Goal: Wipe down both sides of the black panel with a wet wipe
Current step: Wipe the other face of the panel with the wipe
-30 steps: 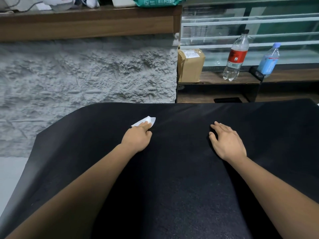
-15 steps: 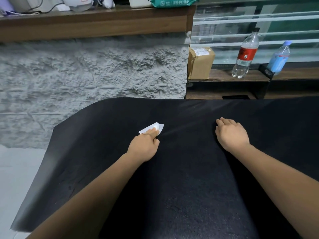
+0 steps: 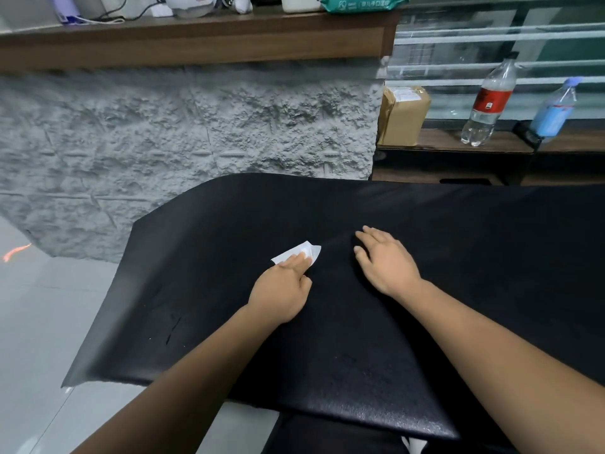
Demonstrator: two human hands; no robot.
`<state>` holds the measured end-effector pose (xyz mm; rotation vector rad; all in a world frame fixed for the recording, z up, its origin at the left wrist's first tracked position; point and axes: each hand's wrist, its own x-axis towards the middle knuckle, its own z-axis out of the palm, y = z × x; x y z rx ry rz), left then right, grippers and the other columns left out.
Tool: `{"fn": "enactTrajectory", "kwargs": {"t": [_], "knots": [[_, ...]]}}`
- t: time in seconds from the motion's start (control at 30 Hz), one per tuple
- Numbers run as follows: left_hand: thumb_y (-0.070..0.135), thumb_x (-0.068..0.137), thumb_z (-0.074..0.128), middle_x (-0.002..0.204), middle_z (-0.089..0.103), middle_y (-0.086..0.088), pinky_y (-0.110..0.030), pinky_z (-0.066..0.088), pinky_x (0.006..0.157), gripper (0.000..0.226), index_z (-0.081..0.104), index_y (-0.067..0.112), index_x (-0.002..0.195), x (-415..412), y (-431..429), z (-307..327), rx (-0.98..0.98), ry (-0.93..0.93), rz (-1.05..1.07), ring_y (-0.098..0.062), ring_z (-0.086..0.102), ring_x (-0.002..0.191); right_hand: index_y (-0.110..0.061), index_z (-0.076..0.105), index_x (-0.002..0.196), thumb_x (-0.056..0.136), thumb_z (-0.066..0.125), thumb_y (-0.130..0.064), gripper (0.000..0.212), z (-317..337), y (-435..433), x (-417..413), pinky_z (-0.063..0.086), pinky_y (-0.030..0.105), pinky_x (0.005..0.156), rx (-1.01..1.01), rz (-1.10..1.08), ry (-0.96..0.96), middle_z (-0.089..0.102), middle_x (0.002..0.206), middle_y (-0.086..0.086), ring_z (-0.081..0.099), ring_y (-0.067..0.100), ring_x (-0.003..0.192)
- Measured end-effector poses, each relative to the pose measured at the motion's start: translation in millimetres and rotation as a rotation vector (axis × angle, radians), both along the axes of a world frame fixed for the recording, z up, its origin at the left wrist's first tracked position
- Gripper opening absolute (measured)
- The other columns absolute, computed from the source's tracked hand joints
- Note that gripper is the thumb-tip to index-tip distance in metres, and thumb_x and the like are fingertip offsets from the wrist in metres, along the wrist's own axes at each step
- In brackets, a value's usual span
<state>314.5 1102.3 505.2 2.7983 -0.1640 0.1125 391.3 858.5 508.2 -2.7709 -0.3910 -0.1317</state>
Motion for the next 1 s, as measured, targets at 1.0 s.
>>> {"fn": "enactTrajectory", "kwargs": {"t": [1.0], "knots": [[0.023,0.102,0.041,0.163,0.042,0.012,-0.025,0.034,0.120,0.055,0.046,0.028,0.156,-171.6,38.3,-10.7,-0.033,-0.078,-0.059,-0.007,0.036,0.150,-0.028,0.048,0.156,0.108,0.032,-0.049,0.055,-23.2,32.2,-37.1,0.023,0.038,0.125,-0.016,0.009,-0.022,0.036,0.167,-0.008,0.025,0.010,0.156]]}}
